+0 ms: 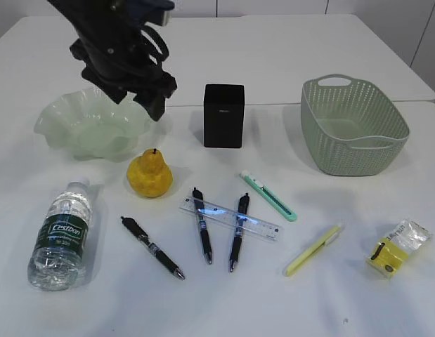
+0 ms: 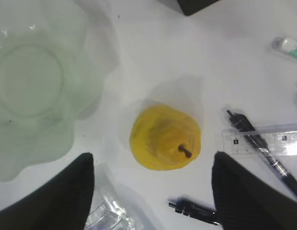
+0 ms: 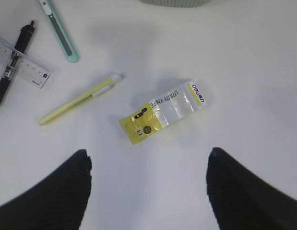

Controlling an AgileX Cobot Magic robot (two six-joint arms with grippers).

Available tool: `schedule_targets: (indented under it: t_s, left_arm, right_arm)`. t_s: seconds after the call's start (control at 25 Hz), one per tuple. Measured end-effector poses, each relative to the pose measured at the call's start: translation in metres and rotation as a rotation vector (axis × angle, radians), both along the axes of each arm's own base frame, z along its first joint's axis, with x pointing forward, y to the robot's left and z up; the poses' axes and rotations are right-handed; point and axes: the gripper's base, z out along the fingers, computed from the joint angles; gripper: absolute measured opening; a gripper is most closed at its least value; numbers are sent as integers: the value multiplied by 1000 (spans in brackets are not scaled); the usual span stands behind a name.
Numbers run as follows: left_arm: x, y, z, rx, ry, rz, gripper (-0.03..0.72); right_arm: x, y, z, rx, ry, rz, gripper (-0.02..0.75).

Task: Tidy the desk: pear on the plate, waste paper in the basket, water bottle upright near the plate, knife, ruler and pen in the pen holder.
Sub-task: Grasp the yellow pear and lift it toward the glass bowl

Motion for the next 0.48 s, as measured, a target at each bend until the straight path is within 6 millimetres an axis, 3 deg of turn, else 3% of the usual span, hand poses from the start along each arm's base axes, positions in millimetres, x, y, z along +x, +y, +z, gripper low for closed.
schedule_targets:
  t_s: [0.28,0.48]
  left_arm:
    - [11,-8,-43,35,87,0,543]
    - [15,-13,-63,23,122,3,542]
  right_arm:
    - [5,0,-6,1,29,0,554]
    - [5,0,-7,1,34,1,554]
